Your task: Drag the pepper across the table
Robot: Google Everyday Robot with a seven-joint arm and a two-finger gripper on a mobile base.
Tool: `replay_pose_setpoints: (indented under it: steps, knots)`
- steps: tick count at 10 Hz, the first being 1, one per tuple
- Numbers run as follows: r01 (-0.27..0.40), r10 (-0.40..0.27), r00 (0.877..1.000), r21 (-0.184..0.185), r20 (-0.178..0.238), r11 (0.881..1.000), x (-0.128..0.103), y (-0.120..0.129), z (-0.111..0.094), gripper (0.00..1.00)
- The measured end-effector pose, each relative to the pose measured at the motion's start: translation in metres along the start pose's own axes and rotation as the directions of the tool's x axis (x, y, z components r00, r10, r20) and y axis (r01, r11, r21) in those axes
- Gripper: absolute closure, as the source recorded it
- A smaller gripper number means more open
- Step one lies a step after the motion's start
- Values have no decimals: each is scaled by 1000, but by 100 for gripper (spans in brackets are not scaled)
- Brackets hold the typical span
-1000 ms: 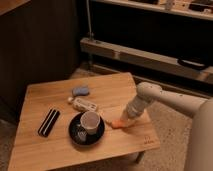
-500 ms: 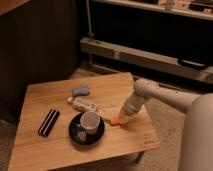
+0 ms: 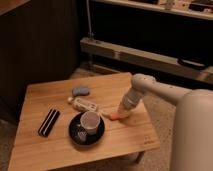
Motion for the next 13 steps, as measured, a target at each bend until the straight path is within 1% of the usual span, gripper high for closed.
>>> replay_pose_setpoints:
  steps: [4, 8, 11, 13]
  knots:
    - [10, -10, 1000, 4, -25, 1000, -9, -27, 0, 61]
    - [14, -13, 999, 6, -43, 1000, -10, -50, -4, 61]
    - [8, -7, 999, 16, -51, 1000, -5, -71, -11, 61]
    - [11, -11, 998, 14, -57, 1000, -7, -88, -10, 61]
